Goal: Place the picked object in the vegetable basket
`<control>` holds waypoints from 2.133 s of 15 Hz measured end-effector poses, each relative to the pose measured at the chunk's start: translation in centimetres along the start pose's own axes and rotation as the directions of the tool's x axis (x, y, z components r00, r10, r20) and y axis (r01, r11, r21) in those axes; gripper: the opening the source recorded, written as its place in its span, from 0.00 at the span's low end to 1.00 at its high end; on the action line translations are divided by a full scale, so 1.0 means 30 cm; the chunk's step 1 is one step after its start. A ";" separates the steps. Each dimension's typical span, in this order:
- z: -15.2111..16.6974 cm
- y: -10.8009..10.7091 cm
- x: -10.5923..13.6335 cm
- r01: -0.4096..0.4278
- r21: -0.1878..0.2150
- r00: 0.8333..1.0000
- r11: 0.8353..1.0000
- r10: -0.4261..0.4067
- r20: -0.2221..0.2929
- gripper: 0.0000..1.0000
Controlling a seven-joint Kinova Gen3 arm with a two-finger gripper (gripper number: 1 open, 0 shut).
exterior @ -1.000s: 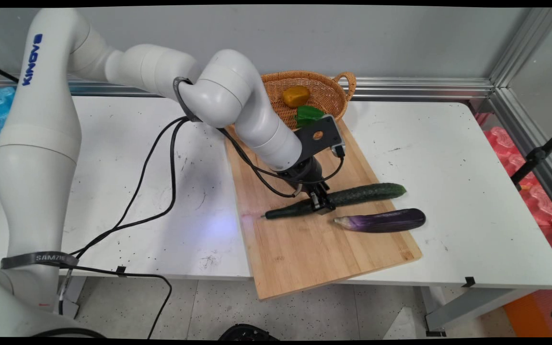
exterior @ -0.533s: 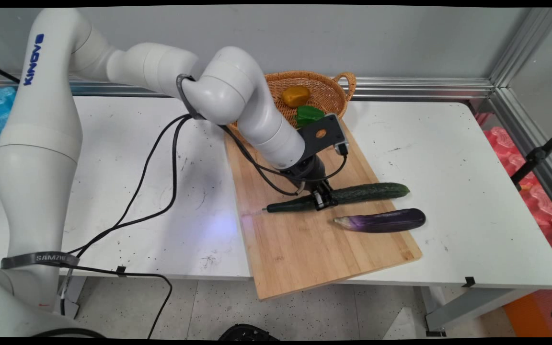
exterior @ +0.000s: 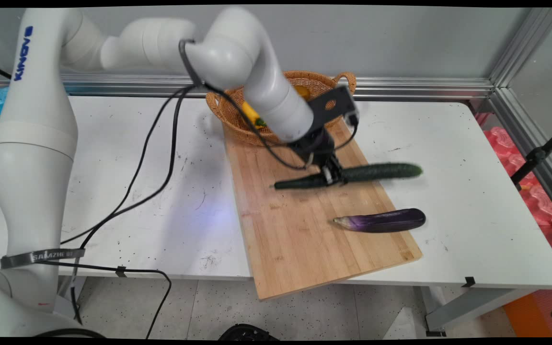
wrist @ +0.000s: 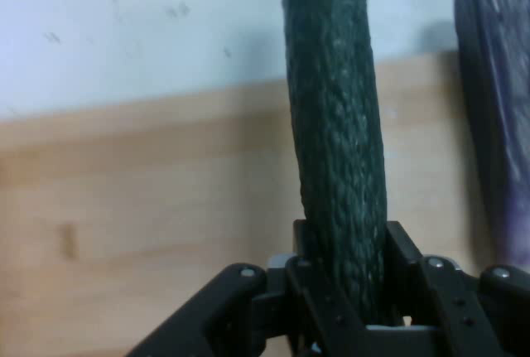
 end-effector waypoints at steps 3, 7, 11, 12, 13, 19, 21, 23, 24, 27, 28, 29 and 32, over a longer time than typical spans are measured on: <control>-0.056 -0.081 0.054 -0.018 0.018 1.000 1.000 0.019 -0.022 0.00; -0.136 -0.235 0.091 -0.026 0.065 0.998 0.998 0.030 -0.051 0.00; -0.198 -0.402 0.079 -0.031 0.125 0.997 0.992 0.039 -0.060 0.00; -0.206 -0.436 0.071 -0.033 0.136 0.997 0.990 0.041 -0.060 0.00; -0.210 -0.457 0.066 -0.034 0.142 0.997 0.989 0.043 -0.060 0.00; -0.221 -0.616 0.017 -0.054 0.188 0.996 0.981 0.065 -0.056 0.00; -0.218 -0.659 -0.001 -0.059 0.195 0.996 0.979 0.071 -0.054 0.00; -0.211 -0.701 -0.024 -0.065 0.197 0.996 0.978 0.077 -0.053 0.00; -0.205 -0.720 -0.036 -0.067 0.194 0.995 0.979 0.079 -0.053 0.00; -0.192 -0.753 -0.060 -0.071 0.185 0.995 0.980 0.083 -0.054 0.00; -0.185 -0.765 -0.070 -0.073 0.177 0.995 0.982 0.084 -0.056 0.00; -0.181 -0.771 -0.077 -0.073 0.172 0.995 0.982 0.084 -0.057 0.00; -0.167 -0.790 -0.097 -0.072 0.163 0.995 0.984 0.083 -0.059 0.00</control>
